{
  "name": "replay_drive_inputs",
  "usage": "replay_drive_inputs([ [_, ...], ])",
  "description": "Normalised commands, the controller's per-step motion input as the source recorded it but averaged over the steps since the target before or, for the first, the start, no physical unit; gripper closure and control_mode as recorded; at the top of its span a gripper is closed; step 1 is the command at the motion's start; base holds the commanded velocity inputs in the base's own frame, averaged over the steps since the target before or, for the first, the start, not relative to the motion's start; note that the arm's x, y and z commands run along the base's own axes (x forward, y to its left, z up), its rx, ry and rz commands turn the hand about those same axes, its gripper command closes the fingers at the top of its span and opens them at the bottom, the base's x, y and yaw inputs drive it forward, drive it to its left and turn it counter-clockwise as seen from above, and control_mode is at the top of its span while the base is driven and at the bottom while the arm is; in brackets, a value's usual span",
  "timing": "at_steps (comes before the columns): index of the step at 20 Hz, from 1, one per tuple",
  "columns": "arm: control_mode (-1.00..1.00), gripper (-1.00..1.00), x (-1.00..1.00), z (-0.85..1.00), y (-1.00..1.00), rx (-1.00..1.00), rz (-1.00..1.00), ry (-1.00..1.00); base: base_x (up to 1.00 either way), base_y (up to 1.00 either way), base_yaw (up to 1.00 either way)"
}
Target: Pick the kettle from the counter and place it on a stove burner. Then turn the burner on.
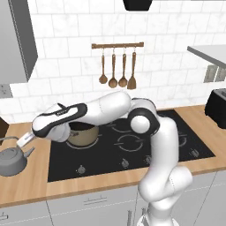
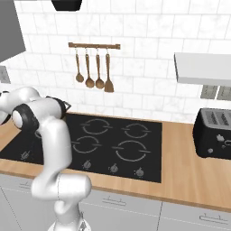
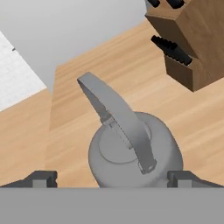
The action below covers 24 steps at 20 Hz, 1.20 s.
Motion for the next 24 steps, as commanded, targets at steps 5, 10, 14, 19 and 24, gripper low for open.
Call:
replay_drive_inputs([
  [5,-1.0,-1.0,0.17,-0.04,0.14,0.0,0.0,0.0,0.0,0.0,0.0],
  [10,-1.0,-1.0,0.15,-0.05,0.06,0.0,0.0,0.0,0.0,0.0,0.0],
  [14,-1.0,-1.0,0.14,-0.19,0.03,0.0,0.0,0.0,0.0,0.0,0.0],
  [19,-1.0,-1.0,0.22,-0.23,0.0,0.0,0.0,0.0,0.0,0.0,0.0],
  [24,-1.0,-1.0,0.17,-0.17,0.08,0.0,0.0,0.0,0.0,0.0,0.0],
])
